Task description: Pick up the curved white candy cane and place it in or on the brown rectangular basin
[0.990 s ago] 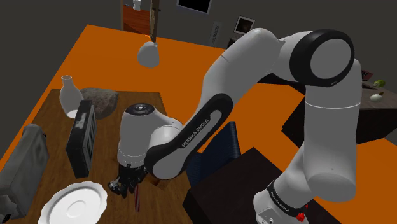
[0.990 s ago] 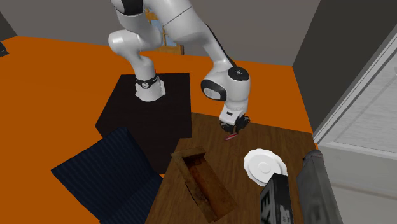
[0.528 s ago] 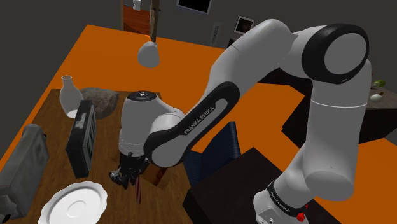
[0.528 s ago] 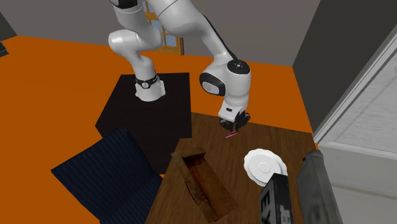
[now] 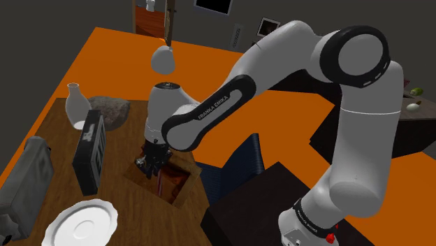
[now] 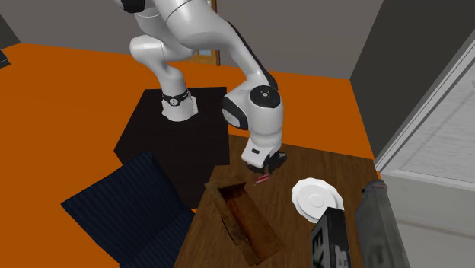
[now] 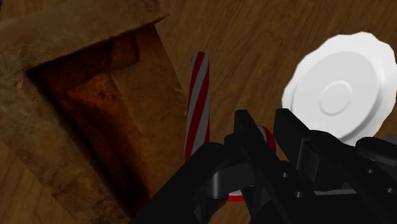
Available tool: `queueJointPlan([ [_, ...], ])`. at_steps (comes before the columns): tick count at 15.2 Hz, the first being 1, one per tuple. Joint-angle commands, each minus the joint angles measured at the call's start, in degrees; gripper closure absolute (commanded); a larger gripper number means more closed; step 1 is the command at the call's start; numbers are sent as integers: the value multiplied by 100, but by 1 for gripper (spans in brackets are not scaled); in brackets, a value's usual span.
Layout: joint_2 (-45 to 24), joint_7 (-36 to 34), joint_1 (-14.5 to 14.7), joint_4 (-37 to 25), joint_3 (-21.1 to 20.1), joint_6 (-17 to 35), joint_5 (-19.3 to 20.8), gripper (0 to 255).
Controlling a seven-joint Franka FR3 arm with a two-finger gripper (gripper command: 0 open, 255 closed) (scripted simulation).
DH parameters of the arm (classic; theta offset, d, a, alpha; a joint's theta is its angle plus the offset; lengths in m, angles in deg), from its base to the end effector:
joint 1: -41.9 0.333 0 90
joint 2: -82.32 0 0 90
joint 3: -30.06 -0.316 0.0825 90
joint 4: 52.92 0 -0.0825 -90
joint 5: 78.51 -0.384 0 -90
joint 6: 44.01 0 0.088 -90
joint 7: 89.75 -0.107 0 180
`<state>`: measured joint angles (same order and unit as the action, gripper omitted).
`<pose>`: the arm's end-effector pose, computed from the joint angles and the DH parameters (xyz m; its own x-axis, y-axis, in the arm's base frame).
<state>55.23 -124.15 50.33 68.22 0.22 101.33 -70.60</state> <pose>0.4554 0.3596 0.2176 0.9889 0.1349 -0.0620 0.1255 -0.9827 -0.1365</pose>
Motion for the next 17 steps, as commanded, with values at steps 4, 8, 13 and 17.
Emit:
queueJointPlan([
  [4, -209, 635, -442, -484, 132, -356, -7, 255],
  [8, -416, 648, -412, -545, 228, -225, 89, 255],
  [13, -730, 586, -297, -590, 374, 37, 239, 255],
  [17, -989, 541, -202, -648, 495, 235, 350, 255],
])
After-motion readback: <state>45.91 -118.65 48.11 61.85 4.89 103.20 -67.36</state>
